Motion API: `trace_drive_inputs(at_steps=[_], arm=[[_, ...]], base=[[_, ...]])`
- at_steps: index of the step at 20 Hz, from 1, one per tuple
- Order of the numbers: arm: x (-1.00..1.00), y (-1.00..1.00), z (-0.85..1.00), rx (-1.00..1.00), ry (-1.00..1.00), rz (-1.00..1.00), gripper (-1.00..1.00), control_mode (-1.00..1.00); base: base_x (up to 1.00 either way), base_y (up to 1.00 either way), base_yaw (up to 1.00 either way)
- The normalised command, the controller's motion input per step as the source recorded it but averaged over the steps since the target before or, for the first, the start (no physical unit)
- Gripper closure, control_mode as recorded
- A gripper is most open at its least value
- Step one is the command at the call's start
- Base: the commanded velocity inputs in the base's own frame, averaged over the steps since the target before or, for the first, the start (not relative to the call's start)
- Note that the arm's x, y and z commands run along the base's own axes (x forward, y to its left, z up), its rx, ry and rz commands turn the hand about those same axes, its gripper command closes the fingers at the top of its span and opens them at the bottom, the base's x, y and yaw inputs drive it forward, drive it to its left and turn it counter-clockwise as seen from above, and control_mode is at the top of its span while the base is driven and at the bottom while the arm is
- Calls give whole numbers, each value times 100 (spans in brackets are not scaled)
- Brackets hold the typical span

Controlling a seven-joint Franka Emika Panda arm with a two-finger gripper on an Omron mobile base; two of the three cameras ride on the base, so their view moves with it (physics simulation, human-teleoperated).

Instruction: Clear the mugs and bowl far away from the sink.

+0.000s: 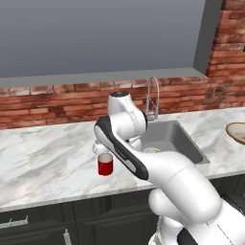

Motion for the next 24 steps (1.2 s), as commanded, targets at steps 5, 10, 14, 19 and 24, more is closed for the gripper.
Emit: trace_drive_inputs(at_steps=[5, 10, 14, 19, 24], arm=[[-10, 56, -26, -7, 5, 10, -100, -100], [14, 19, -11, -14, 7, 17, -100, -100], [23, 24, -44, -9, 1, 17, -100, -100], [12, 22, -56, -2, 0, 12, -100, -100], [41, 2, -36, 1, 0, 4, -100, -100]], base=[[0, 0, 0], [0, 0, 0], [0, 0, 0], [0, 0, 0], [0, 0, 0]])
